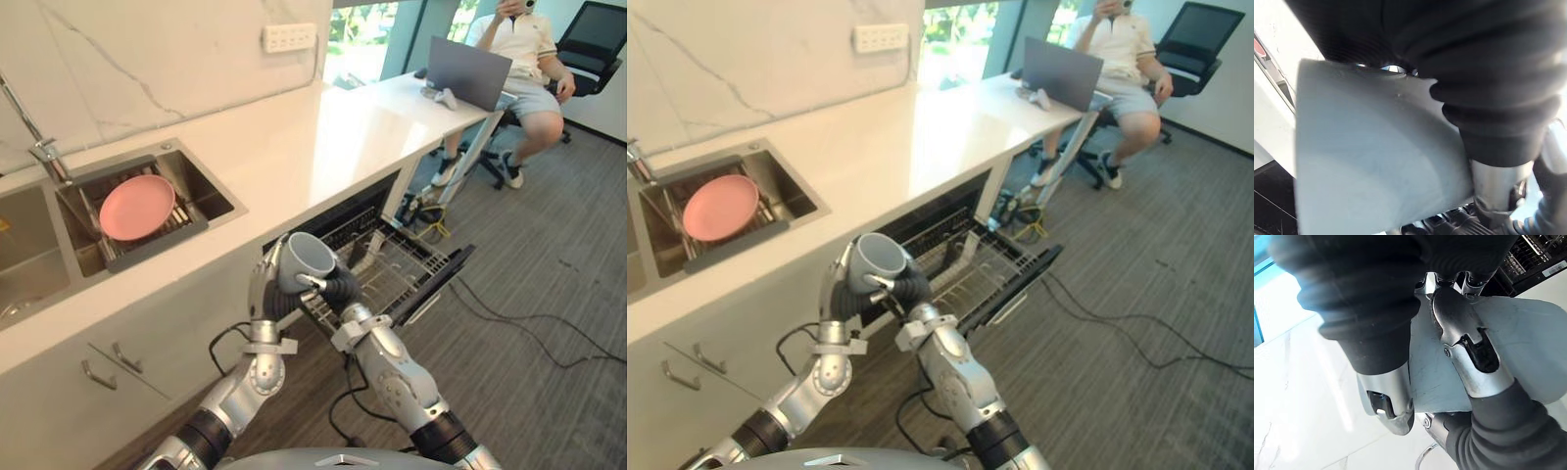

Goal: Walk over to the sink, pick up the cup, carry it to the dishwasher, place the cup inside the dishwasher, then close the dishwasher door

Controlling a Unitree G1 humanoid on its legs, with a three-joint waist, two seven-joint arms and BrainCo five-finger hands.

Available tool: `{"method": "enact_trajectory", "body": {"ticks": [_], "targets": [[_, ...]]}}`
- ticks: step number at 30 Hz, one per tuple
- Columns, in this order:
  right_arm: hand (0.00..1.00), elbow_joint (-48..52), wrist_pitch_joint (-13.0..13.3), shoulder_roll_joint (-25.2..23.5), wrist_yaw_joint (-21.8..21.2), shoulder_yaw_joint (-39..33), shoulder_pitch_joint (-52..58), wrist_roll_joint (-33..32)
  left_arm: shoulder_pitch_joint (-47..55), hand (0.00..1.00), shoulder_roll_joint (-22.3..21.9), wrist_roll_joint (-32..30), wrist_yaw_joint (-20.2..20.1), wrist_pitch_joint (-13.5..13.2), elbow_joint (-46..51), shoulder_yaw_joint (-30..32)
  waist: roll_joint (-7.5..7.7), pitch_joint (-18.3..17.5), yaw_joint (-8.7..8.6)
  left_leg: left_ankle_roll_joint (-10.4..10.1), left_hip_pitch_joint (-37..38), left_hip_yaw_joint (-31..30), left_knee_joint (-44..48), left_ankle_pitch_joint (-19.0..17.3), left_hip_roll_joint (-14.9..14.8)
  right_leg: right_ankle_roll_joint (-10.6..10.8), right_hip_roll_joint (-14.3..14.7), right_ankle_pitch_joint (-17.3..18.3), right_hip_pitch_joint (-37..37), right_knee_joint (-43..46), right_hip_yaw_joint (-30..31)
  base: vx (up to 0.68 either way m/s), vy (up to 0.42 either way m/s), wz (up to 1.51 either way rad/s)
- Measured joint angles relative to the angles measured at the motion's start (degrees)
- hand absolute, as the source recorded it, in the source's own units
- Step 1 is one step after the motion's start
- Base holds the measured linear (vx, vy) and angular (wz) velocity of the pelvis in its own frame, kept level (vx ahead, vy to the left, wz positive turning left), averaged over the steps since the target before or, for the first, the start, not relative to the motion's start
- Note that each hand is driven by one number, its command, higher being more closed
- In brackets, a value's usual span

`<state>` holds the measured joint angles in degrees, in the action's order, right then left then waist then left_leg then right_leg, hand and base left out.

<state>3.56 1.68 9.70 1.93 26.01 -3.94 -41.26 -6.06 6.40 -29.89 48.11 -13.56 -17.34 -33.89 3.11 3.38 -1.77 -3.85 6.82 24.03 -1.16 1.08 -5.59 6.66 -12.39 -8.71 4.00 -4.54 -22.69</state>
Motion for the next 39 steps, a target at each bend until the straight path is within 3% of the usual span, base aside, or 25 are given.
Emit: {"method": "enact_trajectory", "body": {"ticks": [8,9,13,25,31,34,39], "targets": [[1.0,0.02,3.85,-0.03,2.24,2.62,-1.72,-2.34,0.01,1.0,0.7,0.5,1.6,0.08,2.09,0.02,-1.15,-0.03,0.73,-0.02,0.02,-0.05,0.0,-0.01,0.04,0.1,-0.01,0.0,0.0,0.08,-0.01,0.0,0.0,0.0],[1.0,0.02,4.29,-0.03,2.42,3.0,-1.75,-2.87,0.09,0.0,1.02,0.46,1.63,0.08,2.38,0.01,-1.29,-0.12,0.82,-0.02,0.0,-0.07,0.0,-0.02,0.05,0.11,-0.01,0.0,0.0,0.08,-0.02,0.0,0.0,0.0],[1.0,0.02,5.69,-0.13,4.28,3.01,-3.68,-6.25,1.92,0.0,2.82,0.32,1.73,-0.12,3.47,-1.23,-1.64,-0.29,0.79,-0.02,-0.07,-0.17,0.01,-0.02,0.07,0.1,-0.03,0.03,-0.01,0.09,-0.07,0.0,0.0,0.0],[1.0,0.03,9.84,-1.42,4.73,3.81,-5.38,-10.74,3.58,0.0,3.92,1.68,-0.07,3.35,11.33,-1.26,-2.72,-0.97,1.38,0.04,-0.91,-1.77,0.03,0.03,0.36,0.24,-0.26,0.21,-0.03,0.0,-1.34,0.0,0.001,0.04],[1.0,0.09,12.28,-3.23,4.84,1.59,-5.42,-11.31,4.03,0.0,3.85,1.54,-0.57,3.03,11.13,-0.18,-3.11,-1.23,1.43,0.0,-0.93,-1.99,-0.07,0.0,0.36,0.27,-0.23,0.4,-0.12,-0.02,-1.52,0.0,0.001,0.02],[1.0,0.98,13.23,-4.9,4.67,-3.72,-5.43,-12.16,4.11,0.0,3.53,1.77,-1.68,2.5,8.68,1.3,-3.1,-1.23,1.39,0.0,-0.93,-1.94,-0.07,-0.02,0.36,0.27,-0.21,0.38,-0.13,-0.03,-1.41,0.0,0.001,-0.01],[1.0,10.56,21.74,-4.2,1.4,-23.72,-9.65,-15.06,10.59,0.0,2.54,11.81,-11.53,2.59,2.73,4.88,-3.03,-1.19,0.99,0.11,-0.54,-0.74,-0.11,-0.17,0.36,0.73,-0.18,0.02,-0.3,-0.02,-0.35,0.0,0.003,-0.1]]}}
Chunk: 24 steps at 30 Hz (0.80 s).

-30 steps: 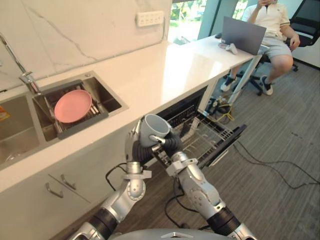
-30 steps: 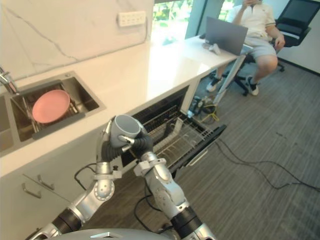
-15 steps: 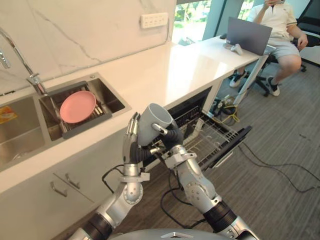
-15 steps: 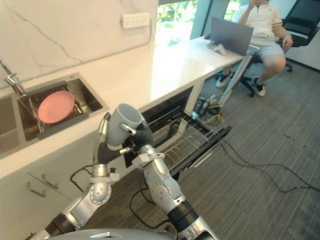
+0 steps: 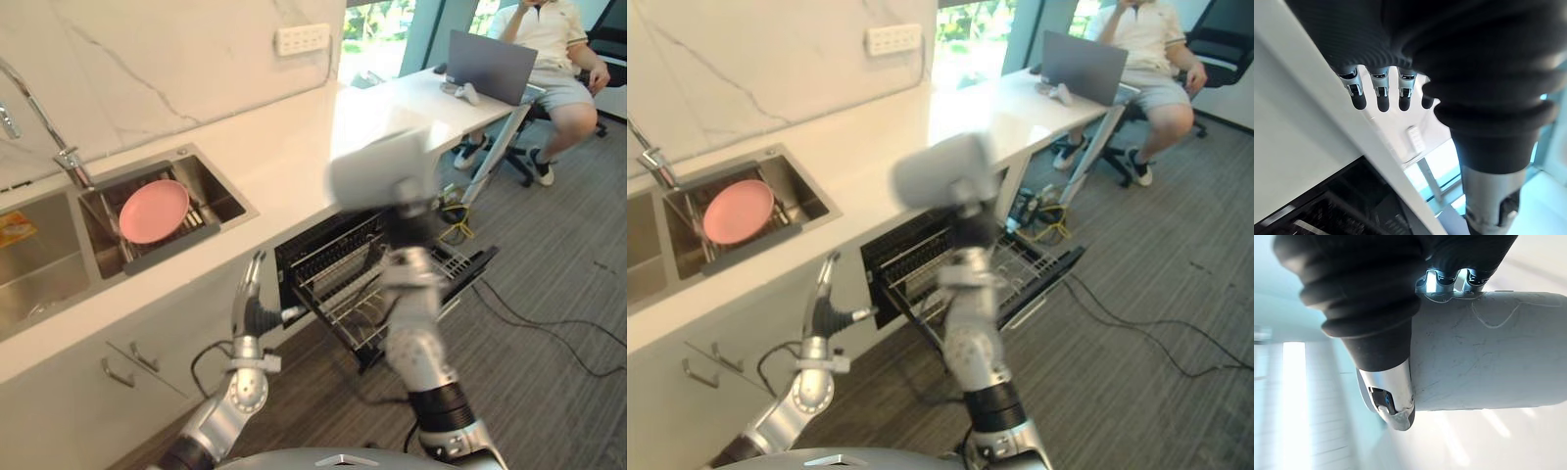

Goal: Walk over to the sink, pick up the cup, carry it to the dishwasher, place the cup inside the dishwasher, then close the dishwasher door

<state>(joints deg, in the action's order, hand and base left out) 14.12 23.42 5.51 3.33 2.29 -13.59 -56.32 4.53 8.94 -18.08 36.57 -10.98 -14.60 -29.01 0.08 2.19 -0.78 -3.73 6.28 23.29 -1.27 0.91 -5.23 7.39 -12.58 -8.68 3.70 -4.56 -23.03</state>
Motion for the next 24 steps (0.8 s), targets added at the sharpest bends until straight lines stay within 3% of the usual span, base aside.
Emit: {"method": "enact_trajectory", "body": {"ticks": [2,5,7,10,13,16,18,19,20,21,22,23,24], "targets": [[1.0,0.35,1.79,1.81,-1.95,-7.74,0.12,-0.19,1.01,0.0,-0.45,9.22,-6.81,-0.22,0.28,0.38,-0.02,0.02,0.06,0.01,0.51,0.44,-0.39,0.01,0.08,0.04,0.0,-0.02,0.1,0.01,0.37,0.0,0.003,-0.12],[1.0,-1.35,1.77,4.35,-3.72,-13.05,2.23,0.06,1.91,0.0,-1.5,21.8,-19.63,-0.13,0.65,-0.45,-0.1,0.01,-0.56,-0.03,1.34,1.01,-1.22,0.1,0.21,0.06,-0.02,0.13,0.22,0.06,0.81,0.0,0.004,-0.1],[1.0,-6.13,1.28,6.06,-4.12,-15.03,3.17,0.55,3.7,0.0,-1.67,29.81,-31.73,1.99,1.56,-2.74,-0.12,0.06,-0.98,-0.13,2.04,2.03,-1.93,0.07,0.27,0.07,0.01,0.59,0.05,0.41,1.8,-0.01,0.004,-0.19],[1.0,-12.35,0.05,8.61,-4.0,-16.29,5.76,5.02,6.53,0.0,-1.72,33.46,-40.59,4.68,1.41,-4.99,0.06,0.34,-1.13,-0.23,2.49,2.3,-1.98,-0.2,0.31,0.31,-0.25,1.36,-0.52,1.56,2.17,0.02,0.005,-0.07],[1.0,-18.37,-1.87,10.95,-3.88,-17.22,7.84,10.63,8.29,0.0,-1.06,33.55,-42.13,6.78,-1.5,-4.07,0.17,0.6,-0.73,-0.22,2.6,1.99,-1.65,-0.7,0.29,0.89,-0.67,2.15,-0.79,3.34,1.94,0.04,0.008,0.05],[1.0,-22.88,-4.62,12.74,-3.89,-18.43,8.98,14.89,9.8,0.0,-0.41,31.83,-41.14,9.22,-5.99,-0.66,0.41,0.8,-0.42,-0.41,1.78,0.71,-0.21,-2.17,0.6,1.52,-2.41,5.23,-1.74,8.11,0.66,0.03,0.031,0.25],[1.0,-26.75,-5.96,13.34,-3.47,-19.77,9.08,17.23,9.79,0.0,0.09,29.96,-38.72,10.86,-11.51,2.53,2.44,2.05,-0.48,0.38,0.64,-2.83,2.69,-4.42,2.05,2.19,-6.45,10.0,-2.69,16.24,-1.7,0.04,0.052,0.68],[1.0,-27.72,-6.25,13.35,-3.14,-20.15,9.07,18.2,9.72,0.0,0.07,28.91,-37.9,10.98,-13.17,3.55,3.05,2.41,-0.33,0.48,0.52,-3.6,3.29,-4.9,2.38,2.42,-7.46,10.55,-2.79,18.3,-2.11,0.05,0.029,0.73],[1.0,-30.18,-6.52,13.57,-2.79,-20.51,9.11,20.06,9.71,0.0,-0.26,27.55,-36.29,11.32,-15.67,6.49,3.53,3.22,0.16,0.8,0.12,-5.75,4.36,-5.56,2.51,0.13,-9.09,11.15,-4.08,23.93,-1.79,0.03,0.048,0.8],[1.0,-32.36,-7.64,13.75,-1.95,-20.46,9.09,21.83,8.84,0.0,-0.62,25.44,-35.15,11.18,-18.11,9.14,2.95,3.86,0.24,1.19,-0.24,-8.06,4.98,-5.74,2.06,-3.68,-9.16,9.24,-5.86,29.22,0.2,0.05,0.063,0.86],[1.0,-33.35,-8.4,13.81,-1.58,-20.42,8.98,22.18,8.41,0.0,-0.55,24.1,-34.54,11.17,-19.01,10.49,2.79,4.31,0.32,1.5,-0.25,-9.33,5.28,-5.9,1.49,-5.25,-9.17,8.2,-6.72,31.88,1.25,0.05,0.063,0.88],[1.0,-35.22,-9.81,13.88,-1.45,-20.42,8.82,22.55,7.74,0.0,-0.73,21.68,-33.16,11.27,-20.77,13.48,1.55,5.59,0.72,1.98,-0.09,-11.37,6.41,-6.44,0.63,-5.71,-8.59,10.39,-8.86,35.22,4.0,0.07,0.006,0.75],[1.0,-36.66,-11.15,14.16,-1.43,-20.42,8.8,22.99,7.59,0.0,0.16,20.61,-31.66,11.82,-22.53,16.71,1.91,6.17,1.24,2.37,-1.35,-12.84,7.96,-6.94,-0.16,-3.52,-6.32,13.33,-9.68,31.45,6.21,0.07,-0.021,0.75]]}}
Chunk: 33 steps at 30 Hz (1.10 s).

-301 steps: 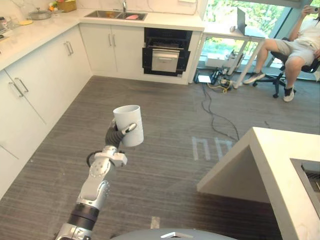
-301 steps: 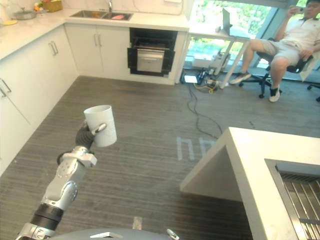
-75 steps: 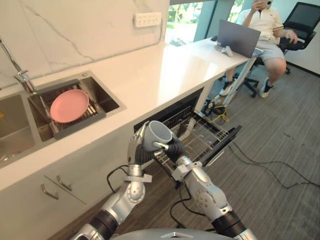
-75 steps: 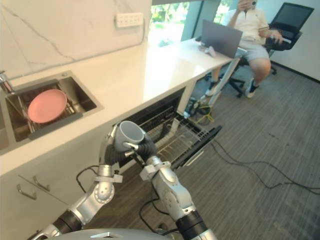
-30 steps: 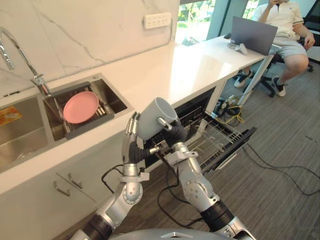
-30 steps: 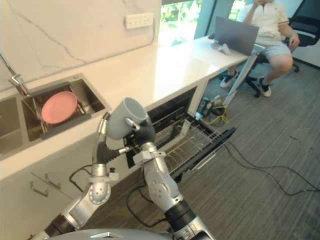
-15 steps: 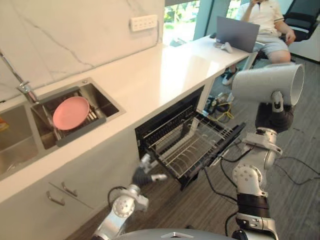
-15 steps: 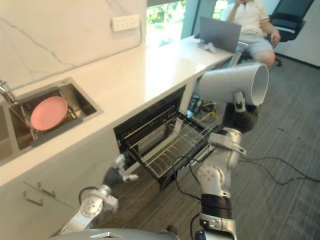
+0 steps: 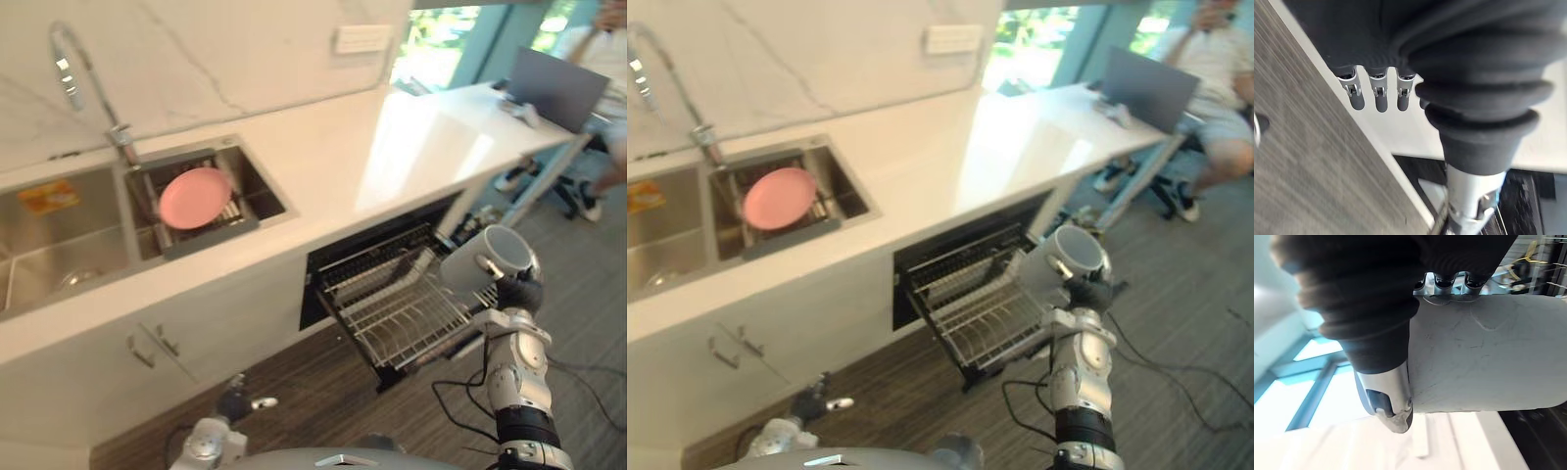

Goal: Walk over to the sink, pick up the cup, carry it to the dishwasher, place the cup inside the dishwasher, then close the dishwasher door

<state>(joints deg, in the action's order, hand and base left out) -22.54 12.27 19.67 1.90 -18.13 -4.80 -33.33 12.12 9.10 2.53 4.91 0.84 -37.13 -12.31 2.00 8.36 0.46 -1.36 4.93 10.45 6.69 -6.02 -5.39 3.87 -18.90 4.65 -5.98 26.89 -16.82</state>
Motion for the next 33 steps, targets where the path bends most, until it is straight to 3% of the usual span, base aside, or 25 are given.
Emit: {"method": "enact_trajectory", "body": {"ticks": [1,3,4,7,10,15,25,30,33], "targets": [[1.0,-0.68,-0.31,0.3,0.01,0.0,-0.1,0.05,-0.16,0.0,0.57,-0.41,0.61,0.28,-0.56,1.73,0.51,0.11,0.09,-0.12,-1.03,-0.91,0.98,-0.26,-0.08,0.55,1.37,0.26,-0.34,-2.77,1.02,0.07,-0.061,0.81],[1.0,-1.18,-2.56,1.93,0.84,-0.08,-1.37,1.35,-0.52,0.0,4.27,-0.44,1.08,1.07,-2.02,6.18,4.39,1.35,0.13,-1.57,-4.19,-3.72,5.9,-1.79,1.73,1.37,3.34,-6.33,-1.11,-10.72,2.2,0.1,-0.133,0.74],[1.0,-1.49,-3.28,2.5,1.04,-0.07,-2.12,1.89,-0.53,0.0,4.4,-0.44,1.19,1.53,-3.52,7.3,4.33,1.47,0.42,-1.87,-4.5,-3.98,6.92,-2.52,1.75,2.51,2.99,-5.16,-0.58,-10.83,1.65,0.14,-0.175,0.25],[1.0,-5.39,-4.9,6.88,1.33,-0.05,-6.72,2.24,-0.13,0.0,2.8,2.52,2.36,3.0,-8.29,12.42,0.2,3.52,1.33,-3.11,-8.87,-5.84,10.44,-4.07,-1.21,2.87,6.36,-5.58,-0.12,-15.12,-0.11,0.06,-0.132,0.11],[1.0,-8.34,-7.72,7.28,2.36,0.93,-7.86,2.26,1.41,0.0,1.75,5.56,2.63,3.47,-9.8,15.87,-1.48,4.71,2.24,-4.41,-11.36,-6.96,9.89,-3.22,-2.59,2.38,7.95,-5.9,-1.58,-16.1,-1.65,0.02,-0.092,0.2],[1.0,-8.38,-8.31,5.63,3.48,2.35,-9.22,4.53,1.9,0.0,0.86,5.84,2.09,1.52,-9.59,17.22,-1.3,7.9,2.84,-4.73,-13.97,-7.76,7.81,-0.81,-2.47,1.63,7.9,-6.11,-4.38,-15.77,-2.72,-0.02,-0.056,0.13],[1.0,-15.56,-10.35,6.22,2.74,4.48,-14.11,9.16,1.19,0.0,0.11,5.91,-0.4,-1.98,-8.54,16.7,-2.77,13.89,2.72,-4.02,-17.93,-9.17,6.13,1.71,-0.19,1.8,5.5,-6.17,-7.99,-13.81,-3.67,-0.07,0.003,0.12],[1.0,-23.46,-12.32,11.69,2.23,8.36,-24.18,13.51,-2.43,0.0,1.98,8.8,-0.32,-1.57,-10.1,14.26,-3.44,15.47,3.36,-3.94,-23.24,-10.96,6.19,3.35,0.42,1.35,4.86,-6.66,-12.52,-12.72,-4.82,-0.04,-0.005,0.21],[1.0,-29.73,-13.0,15.31,1.97,9.02,-31.0,13.49,-6.42,0.0,2.28,12.41,-0.02,-0.54,-12.21,13.15,-5.13,17.09,4.1,-4.06,-25.92,-12.75,6.14,4.53,0.81,1.26,4.49,-6.68,-14.42,-11.79,-5.49,-0.02,-0.011,0.28]]}}
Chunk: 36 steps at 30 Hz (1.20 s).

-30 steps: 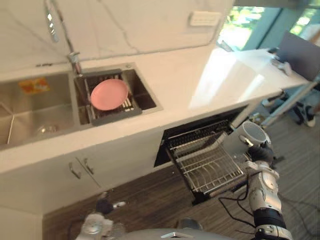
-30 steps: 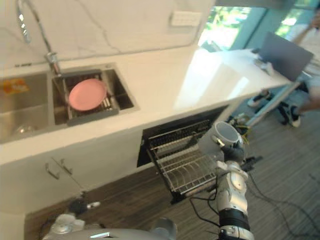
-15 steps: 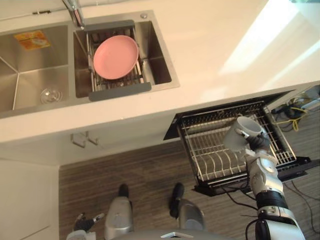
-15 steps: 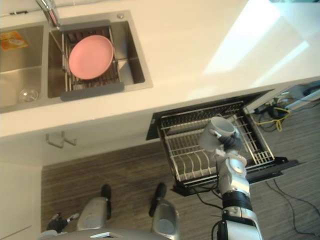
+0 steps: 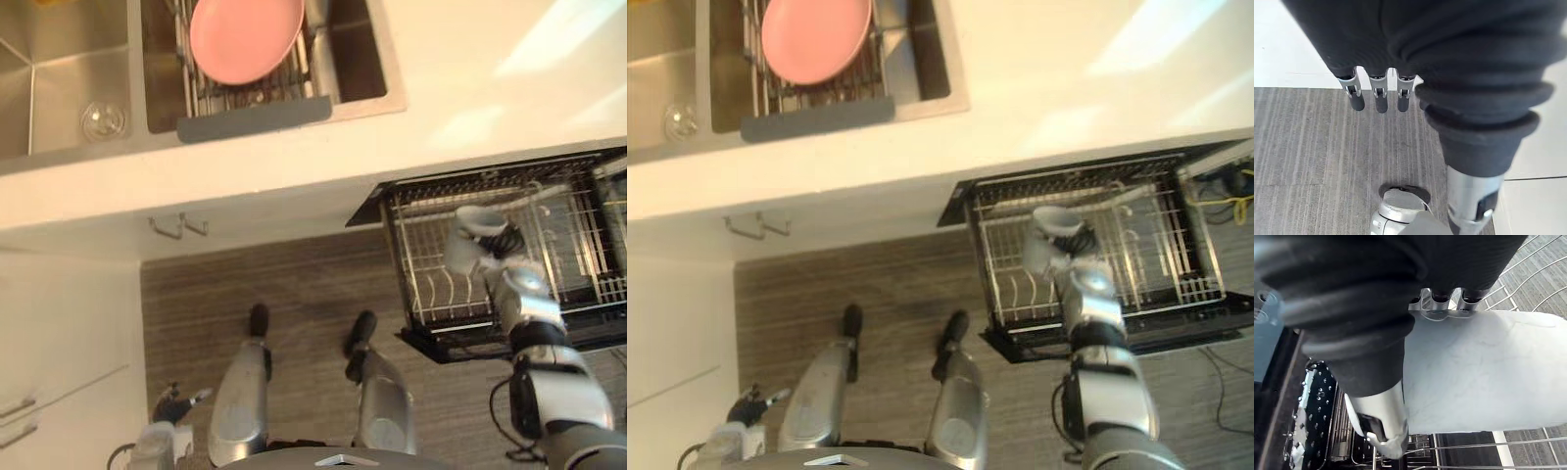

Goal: Walk over to the sink, pick up the cup, carry it to the dishwasher, place the cup inside the dishwasher, then close the dishwasher door

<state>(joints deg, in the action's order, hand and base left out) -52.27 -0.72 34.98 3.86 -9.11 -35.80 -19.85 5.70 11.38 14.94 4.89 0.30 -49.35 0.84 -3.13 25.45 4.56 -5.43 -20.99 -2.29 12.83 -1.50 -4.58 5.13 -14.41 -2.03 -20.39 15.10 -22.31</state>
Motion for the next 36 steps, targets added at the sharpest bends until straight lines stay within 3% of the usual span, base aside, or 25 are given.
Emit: {"method": "enact_trajectory", "body": {"ticks": [11,12,18,23,27,29,32,36], "targets": [[1.0,-5.08,-6.72,3.53,-3.2,7.17,-11.22,-2.97,-4.24,0.0,0.31,1.29,2.97,5.93,-3.83,-1.05,-1.72,1.52,1.9,-0.41,-3.96,-2.61,-6.93,6.34,0.32,-1.08,-1.34,3.31,-7.45,5.85,-0.27,-0.06,-0.049,0.2],[0.0,-5.16,-7.07,4.46,-3.92,7.84,-12.0,-3.37,-4.49,0.0,0.23,1.29,3.06,5.97,-4.2,-1.08,-2.05,1.75,1.89,-0.42,-4.28,-2.61,-7.54,7.08,0.18,-1.13,-1.32,3.36,-7.81,5.98,-0.37,-0.07,-0.054,0.15],[0.0,-7.41,-9.31,5.16,-4.55,8.48,-12.88,-5.04,-6.33,0.0,0.0,1.29,3.06,6.27,-4.29,-2.28,-2.63,2.12,3.1,-1.26,-5.09,-3.68,-8.13,8.79,0.15,-1.34,-1.26,3.49,-9.76,7.97,1.04,0.01,-0.055,0.11],[0.0,-7.4,-9.71,4.85,-2.42,8.96,-13.91,-5.11,-6.6,0.0,-1.15,1.3,3.05,6.29,-4.67,-3.36,-2.85,2.23,3.2,-0.99,-5.03,-3.86,-8.0,8.7,0.08,-1.5,-1.27,4.17,-9.8,8.72,1.25,-0.04,-0.047,0.04],[0.0,-7.15,-9.7,3.78,0.52,8.64,-13.87,-5.33,-6.63,0.0,-1.21,2.16,0.22,8.67,-4.94,-3.47,-2.86,2.23,3.11,-0.91,-4.9,-3.53,-7.02,8.42,-0.01,-1.42,-1.39,4.45,-9.62,9.39,1.5,-0.02,-0.038,-0.01],[0.0,-6.24,-9.69,3.65,0.55,7.53,-13.19,-5.75,-6.59,0.0,-1.26,2.47,-2.31,9.99,-5.65,-3.56,-2.85,2.23,3.14,-0.72,-4.83,-2.63,-4.52,7.03,-0.13,-1.37,-1.34,4.43,-8.73,9.48,1.96,0.01,-0.02,-0.12],[0.0,1.13,-9.2,3.12,1.04,5.35,-8.14,-5.72,-6.09,0.0,-1.22,4.45,-6.28,9.67,-5.55,-3.56,-2.83,2.25,2.63,-0.58,-3.35,-0.67,0.96,3.38,-0.79,-1.02,-0.88,4.24,-5.29,8.97,3.06,0.01,0.023,-0.23],[0.0,15.76,-8.93,-1.43,1.45,1.63,2.82,-4.4,-2.39,0.0,0.54,7.52,-7.2,9.45,-1.28,-2.93,-1.92,2.77,-0.18,0.29,2.45,5.16,3.88,-0.99,-2.64,0.58,0.88,3.44,2.44,3.57,5.53,-0.01,0.076,-0.42]]}}
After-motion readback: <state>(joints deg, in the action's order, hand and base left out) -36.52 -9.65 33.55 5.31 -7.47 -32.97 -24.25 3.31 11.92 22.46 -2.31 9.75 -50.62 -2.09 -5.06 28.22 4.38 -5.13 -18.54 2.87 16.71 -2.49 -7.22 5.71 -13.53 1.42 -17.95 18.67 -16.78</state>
